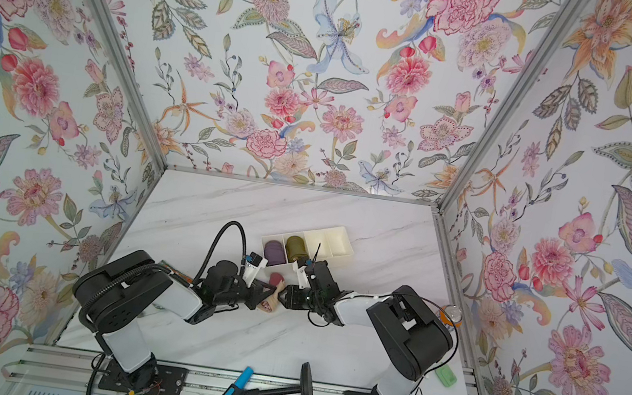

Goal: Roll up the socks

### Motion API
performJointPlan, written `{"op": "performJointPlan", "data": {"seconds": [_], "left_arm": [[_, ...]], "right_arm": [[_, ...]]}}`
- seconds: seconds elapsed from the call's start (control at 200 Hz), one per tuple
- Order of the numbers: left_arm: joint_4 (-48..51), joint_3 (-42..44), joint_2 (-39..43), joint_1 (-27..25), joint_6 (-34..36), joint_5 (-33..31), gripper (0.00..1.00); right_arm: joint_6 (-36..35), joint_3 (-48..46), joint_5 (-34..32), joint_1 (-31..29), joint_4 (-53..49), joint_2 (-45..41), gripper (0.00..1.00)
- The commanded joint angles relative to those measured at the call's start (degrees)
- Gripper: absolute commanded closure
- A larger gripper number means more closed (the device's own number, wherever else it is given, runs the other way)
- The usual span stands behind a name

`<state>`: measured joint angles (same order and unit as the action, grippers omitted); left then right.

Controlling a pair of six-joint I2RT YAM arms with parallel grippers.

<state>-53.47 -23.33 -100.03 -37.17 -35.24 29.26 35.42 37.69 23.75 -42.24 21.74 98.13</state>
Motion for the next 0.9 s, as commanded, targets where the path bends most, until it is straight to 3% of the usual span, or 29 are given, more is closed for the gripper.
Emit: {"op": "performJointPlan", "data": {"seconds": [0.0, 0.21, 0.385, 0.56, 0.896], "left_arm": [[9.38, 0.23, -3.16, -1.34, -0.44, 0.42, 1.00], [10.55, -0.48, -2.80, -1.39, -1.03, 1.28, 1.00], [14.64, -1.43, -2.12, -1.33, -0.08, -0.27, 1.00], [13.82, -0.38, -2.08, -0.56, -0.97, -0.66, 1.00], [9.14, 0.83, -3.42, 0.06, -3.69, 1.24, 1.00]], "right_arm": [[-0.45, 0.89, 6.72, -2.33, 4.35, 0.37, 0.65], [-0.35, 0.66, 5.54, -2.37, 4.63, 0.02, 0.63], [-2.26, 3.37, 2.19, -2.09, -5.81, -0.50, 0.62], [-1.72, 1.02, 0.86, -0.51, -8.76, -5.60, 0.61], [3.79, -2.28, 7.11, 1.12, -4.84, -7.59, 0.59]]}}
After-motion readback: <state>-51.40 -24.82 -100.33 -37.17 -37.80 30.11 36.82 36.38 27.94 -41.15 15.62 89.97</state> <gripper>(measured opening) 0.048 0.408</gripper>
